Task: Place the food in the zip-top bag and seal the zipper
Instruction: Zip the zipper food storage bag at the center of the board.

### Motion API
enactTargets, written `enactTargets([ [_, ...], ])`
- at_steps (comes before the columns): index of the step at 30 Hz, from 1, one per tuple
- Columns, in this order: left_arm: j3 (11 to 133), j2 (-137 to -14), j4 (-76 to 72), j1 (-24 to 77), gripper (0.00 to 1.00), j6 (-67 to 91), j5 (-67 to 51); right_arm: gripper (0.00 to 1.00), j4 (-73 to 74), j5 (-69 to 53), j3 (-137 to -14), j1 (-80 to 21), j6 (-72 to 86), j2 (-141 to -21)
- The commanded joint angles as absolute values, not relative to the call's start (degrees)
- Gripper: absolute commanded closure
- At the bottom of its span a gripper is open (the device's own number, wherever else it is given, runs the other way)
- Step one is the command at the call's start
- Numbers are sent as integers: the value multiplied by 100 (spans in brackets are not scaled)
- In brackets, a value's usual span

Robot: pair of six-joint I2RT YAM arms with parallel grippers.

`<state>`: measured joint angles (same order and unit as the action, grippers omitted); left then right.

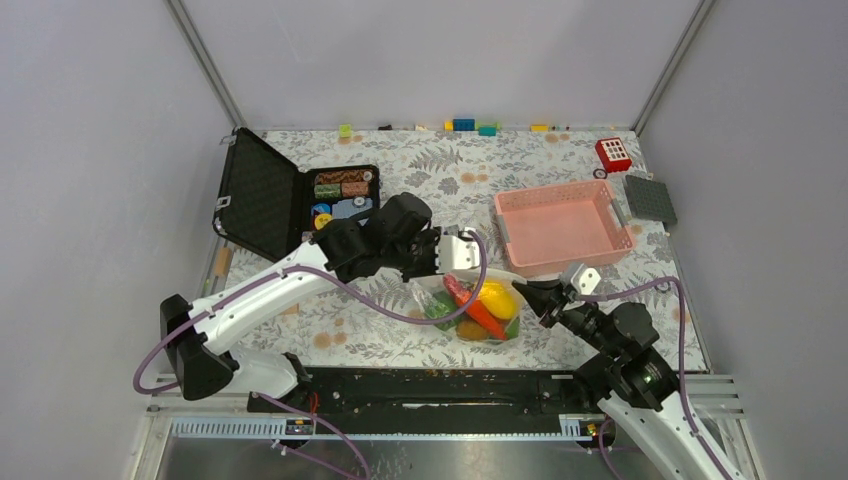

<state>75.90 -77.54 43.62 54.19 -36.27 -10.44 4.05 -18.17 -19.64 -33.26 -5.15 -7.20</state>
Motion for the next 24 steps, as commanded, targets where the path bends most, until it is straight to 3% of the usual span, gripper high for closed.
enactTargets([
  [1,7462,-7398,4897,5217,100,-3928,-177,100,527,-970,-2255,-3313,-590,-452],
  [24,6824,-6944,5390,4599,100,-5423,1768,100,1428,-669,-2745,-3313,-170,-273],
])
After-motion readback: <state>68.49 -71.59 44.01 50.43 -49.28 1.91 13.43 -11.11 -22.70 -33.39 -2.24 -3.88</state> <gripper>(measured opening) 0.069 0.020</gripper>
